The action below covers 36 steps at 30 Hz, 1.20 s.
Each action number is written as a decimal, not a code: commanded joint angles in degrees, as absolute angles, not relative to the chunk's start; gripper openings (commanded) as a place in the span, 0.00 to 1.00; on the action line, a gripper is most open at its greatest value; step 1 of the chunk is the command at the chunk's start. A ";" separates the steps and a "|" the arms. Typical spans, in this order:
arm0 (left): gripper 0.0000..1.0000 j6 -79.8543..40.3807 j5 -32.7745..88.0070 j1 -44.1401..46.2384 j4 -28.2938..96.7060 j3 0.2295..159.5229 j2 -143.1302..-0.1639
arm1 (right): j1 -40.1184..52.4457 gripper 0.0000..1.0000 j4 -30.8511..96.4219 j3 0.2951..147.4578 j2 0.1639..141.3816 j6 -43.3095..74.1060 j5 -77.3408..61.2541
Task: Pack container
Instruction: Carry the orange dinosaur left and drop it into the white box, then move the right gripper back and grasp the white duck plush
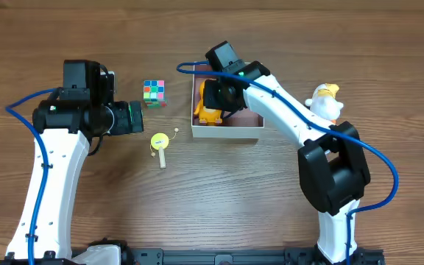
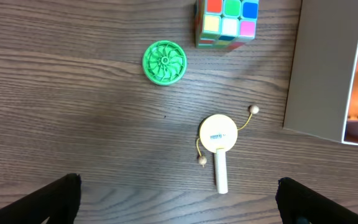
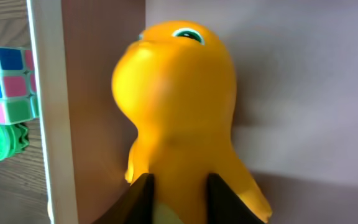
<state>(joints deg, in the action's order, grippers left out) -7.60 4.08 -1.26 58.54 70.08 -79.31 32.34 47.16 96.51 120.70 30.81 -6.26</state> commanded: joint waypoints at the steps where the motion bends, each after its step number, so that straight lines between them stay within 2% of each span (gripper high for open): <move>1: 1.00 -8.36 4.05 -1.48 58.46 71.48 -79.40 | 32.62 0.43 46.28 96.88 118.80 26.44 -7.38; 3: 1.00 -8.36 4.05 -1.48 58.46 71.48 -79.40 | 32.40 0.54 45.43 96.95 116.71 25.02 -6.96; 4: 1.00 -8.36 4.05 -1.48 58.46 71.48 -79.40 | 32.05 0.56 45.50 97.36 114.91 25.02 -5.91; 9: 1.00 -8.36 4.05 -1.48 58.46 71.48 -79.40 | 28.99 0.58 48.49 97.62 105.10 25.08 -1.21; 13: 1.00 -8.36 4.05 -1.48 58.46 71.48 -79.40 | 14.06 0.59 60.88 97.62 97.69 24.99 2.13; 16: 1.00 -8.36 4.05 -1.48 58.46 71.48 -79.40 | 3.84 0.61 67.11 96.60 99.04 22.06 2.57; 17: 1.00 -8.36 4.05 -1.48 58.46 71.48 -79.40 | 0.84 0.67 67.40 95.11 100.12 21.98 3.01; 19: 1.00 -8.36 4.05 -1.48 58.46 71.48 -79.40 | -4.19 0.74 65.84 92.07 103.07 19.66 3.38; 21: 1.00 -8.36 4.05 -1.48 58.46 71.48 -79.40 | -6.04 0.73 63.70 88.95 104.97 19.40 3.36; 23: 1.00 -8.36 4.05 -1.48 58.46 71.48 -79.40 | -6.09 0.73 61.30 86.26 106.06 17.91 2.74; 25: 1.00 -8.36 4.05 -1.48 58.46 71.48 -79.40 | -5.96 0.79 56.53 81.34 106.65 16.03 0.30; 28: 1.00 -8.36 4.05 -1.48 58.46 71.48 -79.40 | -5.98 0.79 49.12 73.89 106.76 16.01 -1.72; 30: 1.00 -8.36 4.05 -1.48 58.46 71.48 -79.40 | -5.96 0.67 46.35 71.40 106.76 16.08 -2.26; 34: 1.00 -8.36 4.05 -1.48 58.46 71.48 -79.40 | -5.89 0.16 46.83 73.10 106.39 16.03 -2.04; 36: 1.00 -8.36 4.05 -1.48 58.46 71.48 -79.40 | -5.21 0.06 49.01 75.20 104.95 16.05 -2.28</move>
